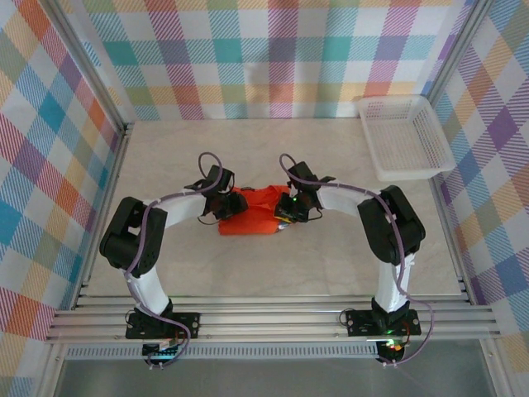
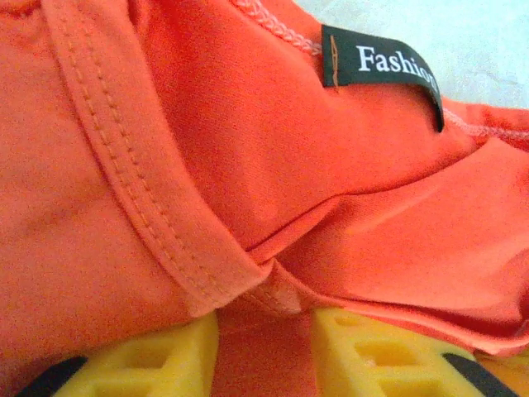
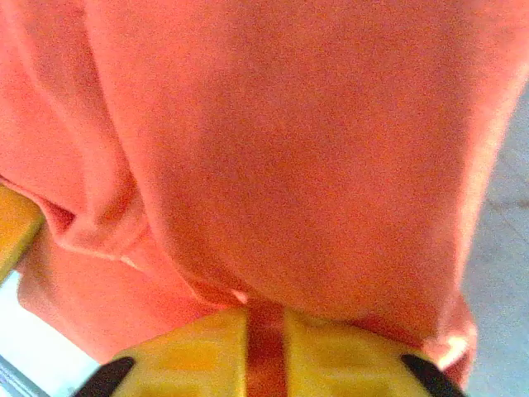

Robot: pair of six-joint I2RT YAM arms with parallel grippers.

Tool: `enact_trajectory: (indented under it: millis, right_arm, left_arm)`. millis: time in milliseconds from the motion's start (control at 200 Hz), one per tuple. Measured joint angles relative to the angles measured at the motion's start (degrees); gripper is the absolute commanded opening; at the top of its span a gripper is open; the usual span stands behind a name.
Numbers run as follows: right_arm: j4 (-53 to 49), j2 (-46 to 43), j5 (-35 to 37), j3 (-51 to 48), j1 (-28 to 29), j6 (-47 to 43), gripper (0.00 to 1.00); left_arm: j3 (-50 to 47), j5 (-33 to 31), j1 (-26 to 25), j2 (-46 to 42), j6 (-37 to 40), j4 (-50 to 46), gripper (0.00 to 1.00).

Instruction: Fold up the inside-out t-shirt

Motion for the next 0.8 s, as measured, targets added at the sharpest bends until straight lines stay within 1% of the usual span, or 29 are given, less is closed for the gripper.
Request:
enact_trajectory:
  millis: [30,90,140,235,315,375,425,520,605,725,805]
  right_arm:
    - [-1.29,-0.20,0.22,0.90,0.04,-0.52,0.30]
    - [-2.78,-0.57,0.48,2.60,0.04,-1.44,0.42]
    - [-3.43,-0.96,0.57,3.98,0.04,-2.05,0.48]
    - [-3.41,-1.16,0.28,5.95,0.28,-1.97,0.55]
    - [-2.73,-1.05,-0.11,6.21,0.79,-1.51,0.61]
    - [-2.38,-0.33,-0.79,6.49,1.90,-0.46,0.64]
    - [-2.01,0.85,-1.40,7.19,3.17,0.28,0.65]
    - [-1.05,4.46,-2.05,9.60,5.77,2.32,0.66]
    - [0.37,8.85,-2.51,12.17,7.21,4.63,0.63]
    - [2.95,14.01,-4.11,18.36,7.48,8.33,0.61]
    - [4.55,18.40,-4.72,24.24,7.48,10.49,0.61]
  left_arm:
    - [1.01,-0.09,-0.09,-0.20,0.57,-1.64,0.46]
    - [3.10,-0.39,-0.44,-1.03,1.18,-4.81,0.54]
    - [4.85,-0.44,-0.61,-2.58,1.42,-7.21,0.59]
    - [7.17,-0.66,-0.76,-6.51,2.01,-10.05,0.64]
    - [8.41,-1.14,-0.42,-9.38,2.01,-11.67,0.74]
    - [8.72,-1.29,0.17,-10.86,2.21,-12.37,0.77]
    - [8.72,-1.31,1.25,-11.74,2.29,-13.22,0.79]
    - [8.72,-1.31,4.55,-12.72,2.45,-14.47,0.81]
    - [8.66,-1.29,7.39,-13.73,2.45,-15.15,0.81]
    - [7.43,-1.20,10.75,-16.68,2.45,-16.02,0.83]
    - [6.38,-0.59,12.98,-18.91,2.47,-16.46,0.84]
